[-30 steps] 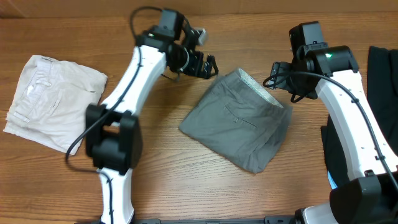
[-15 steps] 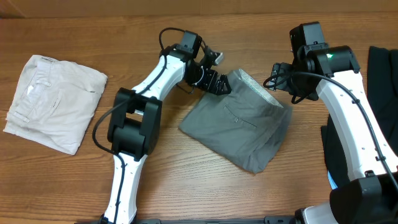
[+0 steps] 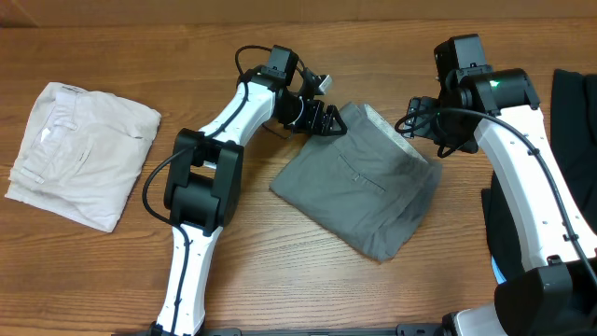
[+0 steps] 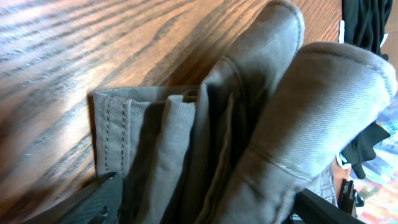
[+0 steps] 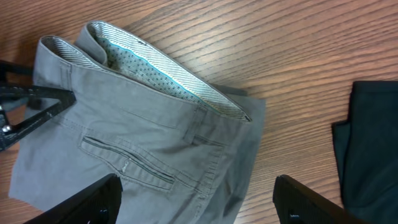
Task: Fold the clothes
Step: 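Grasp the folded grey shorts' top edge with the left gripper, then carry the folded shorts left and place them on the beige stack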
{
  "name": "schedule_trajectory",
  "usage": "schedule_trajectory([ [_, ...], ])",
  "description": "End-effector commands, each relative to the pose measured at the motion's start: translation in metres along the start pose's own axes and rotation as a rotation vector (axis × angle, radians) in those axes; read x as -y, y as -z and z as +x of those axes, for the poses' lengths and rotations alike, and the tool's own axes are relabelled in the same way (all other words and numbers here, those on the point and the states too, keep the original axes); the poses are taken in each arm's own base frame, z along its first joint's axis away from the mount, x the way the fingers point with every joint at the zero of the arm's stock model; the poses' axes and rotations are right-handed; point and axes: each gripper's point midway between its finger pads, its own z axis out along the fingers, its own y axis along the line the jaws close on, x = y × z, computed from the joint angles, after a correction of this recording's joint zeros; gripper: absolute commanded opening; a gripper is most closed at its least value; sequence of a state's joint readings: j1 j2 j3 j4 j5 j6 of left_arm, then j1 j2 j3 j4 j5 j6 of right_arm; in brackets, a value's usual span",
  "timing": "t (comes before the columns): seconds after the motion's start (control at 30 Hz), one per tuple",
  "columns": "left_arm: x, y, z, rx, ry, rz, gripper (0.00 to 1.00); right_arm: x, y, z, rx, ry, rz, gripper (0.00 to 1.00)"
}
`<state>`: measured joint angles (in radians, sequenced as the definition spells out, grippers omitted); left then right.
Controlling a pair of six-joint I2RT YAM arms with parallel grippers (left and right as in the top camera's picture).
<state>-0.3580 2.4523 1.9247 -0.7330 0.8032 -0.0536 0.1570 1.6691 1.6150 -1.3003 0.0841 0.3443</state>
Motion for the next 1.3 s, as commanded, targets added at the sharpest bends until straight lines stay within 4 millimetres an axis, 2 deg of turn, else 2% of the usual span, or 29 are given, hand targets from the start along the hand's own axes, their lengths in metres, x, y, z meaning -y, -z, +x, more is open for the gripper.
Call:
schedule_trajectory([
  [0.0, -0.019, -0.054, 0.052, -0.159, 0.103, -0.025, 0.79, -0.004, 0.01, -0.005, 0.03, -0.009, -0.026, 0.82],
  [0.07, -0.016, -0.056, 0.054, -0.167, 0.099, -0.024, 0.79, -0.004, 0.01, -0.005, 0.031, -0.01, -0.027, 0.82],
  [0.1, -0.015, -0.057, 0.056, -0.174, 0.1, -0.028, 0.72, -0.004, 0.01, -0.005, 0.031, -0.01, -0.027, 0.82],
  [0.2, -0.016, -0.059, 0.062, -0.193, 0.106, -0.053, 0.45, -0.004, 0.01, -0.005, 0.03, -0.009, -0.027, 0.82],
  [0.27, -0.016, -0.059, 0.064, -0.202, 0.113, -0.052, 0.19, -0.004, 0.01, -0.005, 0.031, -0.009, -0.027, 0.82],
  [0.33, -0.015, -0.058, 0.065, -0.206, 0.119, -0.048, 0.04, -0.004, 0.01, -0.005, 0.031, -0.01, -0.027, 0.82],
  [0.47, -0.014, -0.054, 0.062, -0.197, 0.118, -0.05, 0.04, -0.004, 0.01, -0.005, 0.031, -0.009, -0.027, 0.82],
  [0.57, -0.026, -0.034, 0.045, -0.147, 0.145, -0.108, 0.04, -0.004, 0.01, -0.005, 0.031, -0.009, -0.027, 0.82],
  [0.73, -0.063, 0.035, 0.009, -0.001, 0.332, -0.283, 0.04, -0.004, 0.01, -0.005, 0.03, -0.009, -0.026, 0.82],
  [0.77, -0.07, 0.052, 0.003, 0.033, 0.379, -0.307, 0.04, -0.004, 0.01, -0.005, 0.03, -0.009, -0.026, 0.82],
  [0.8, -0.079, 0.078, -0.002, 0.083, 0.448, -0.328, 0.04, -0.004, 0.01, -0.005, 0.03, -0.009, -0.025, 0.82],
  [0.93, -0.094, 0.142, -0.01, 0.194, 0.542, -0.369, 0.04, -0.005, 0.01, -0.006, 0.034, -0.009, -0.027, 0.82],
  [1.07, -0.104, 0.206, -0.005, 0.268, 0.538, -0.508, 0.04, -0.005, 0.01, -0.006, 0.035, -0.009, -0.028, 0.82],
  [1.27, -0.106, 0.311, 0.029, 0.356, 0.608, -0.802, 0.04, -0.005, 0.01, -0.006, 0.035, -0.009, -0.028, 0.82],
])
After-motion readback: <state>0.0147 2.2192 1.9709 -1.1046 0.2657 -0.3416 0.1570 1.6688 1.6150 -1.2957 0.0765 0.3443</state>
